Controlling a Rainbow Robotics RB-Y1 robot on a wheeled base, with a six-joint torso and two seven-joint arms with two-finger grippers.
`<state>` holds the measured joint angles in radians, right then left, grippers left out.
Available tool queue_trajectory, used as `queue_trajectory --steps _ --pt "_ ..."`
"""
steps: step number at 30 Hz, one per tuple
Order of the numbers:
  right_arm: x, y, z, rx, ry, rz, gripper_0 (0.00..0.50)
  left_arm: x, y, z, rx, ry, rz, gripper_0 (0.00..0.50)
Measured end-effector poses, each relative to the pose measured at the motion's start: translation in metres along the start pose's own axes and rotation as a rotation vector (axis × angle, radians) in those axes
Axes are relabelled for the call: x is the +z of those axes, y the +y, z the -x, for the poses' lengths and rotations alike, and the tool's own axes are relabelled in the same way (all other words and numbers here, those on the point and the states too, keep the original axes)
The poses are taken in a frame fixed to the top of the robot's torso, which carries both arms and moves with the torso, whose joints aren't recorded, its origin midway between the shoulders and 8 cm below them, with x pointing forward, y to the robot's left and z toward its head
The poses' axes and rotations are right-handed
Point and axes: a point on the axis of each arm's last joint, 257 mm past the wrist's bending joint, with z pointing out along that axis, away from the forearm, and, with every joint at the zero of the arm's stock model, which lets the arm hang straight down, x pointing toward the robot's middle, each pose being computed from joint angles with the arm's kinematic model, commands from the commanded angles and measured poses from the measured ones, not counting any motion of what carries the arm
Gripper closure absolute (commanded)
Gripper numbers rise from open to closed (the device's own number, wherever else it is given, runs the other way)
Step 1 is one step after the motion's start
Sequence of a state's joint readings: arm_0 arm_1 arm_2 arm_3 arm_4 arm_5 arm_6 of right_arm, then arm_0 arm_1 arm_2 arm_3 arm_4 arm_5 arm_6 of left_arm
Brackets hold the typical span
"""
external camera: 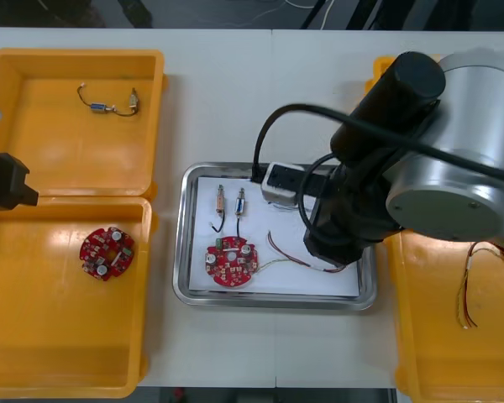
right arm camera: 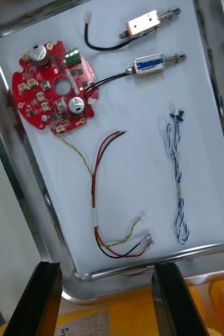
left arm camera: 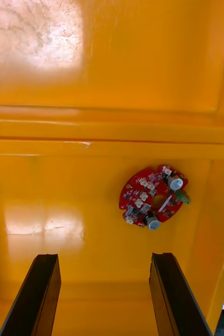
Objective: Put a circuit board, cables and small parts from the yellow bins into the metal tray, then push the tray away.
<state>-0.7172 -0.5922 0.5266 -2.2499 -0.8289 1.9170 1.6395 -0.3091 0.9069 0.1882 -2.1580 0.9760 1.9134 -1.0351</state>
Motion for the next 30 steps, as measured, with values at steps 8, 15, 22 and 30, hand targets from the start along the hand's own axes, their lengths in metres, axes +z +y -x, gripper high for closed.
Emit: queue_trajectory --steps 8,15,22,30 --pt "0.025 0.022 -0.003 -0.237 0.066 -0.024 0.0 -0.002 0.012 -0.007 -0.03 0.001 0.005 0.0" --pt "0.049 0.048 0.005 -0.369 0.106 -0.03 0.0 -0.003 0.013 -0.007 -0.033 0.0 0.005 0.0" --pt "0.069 0.072 0.005 -0.358 0.123 0.019 0.0 -0.003 0.013 -0.007 -0.033 -0.001 0.005 0.0" --pt "0.093 0.089 -0.001 -0.359 0.119 -0.001 0.0 -0.004 0.013 -0.007 -0.034 -0.002 0.004 0.0"
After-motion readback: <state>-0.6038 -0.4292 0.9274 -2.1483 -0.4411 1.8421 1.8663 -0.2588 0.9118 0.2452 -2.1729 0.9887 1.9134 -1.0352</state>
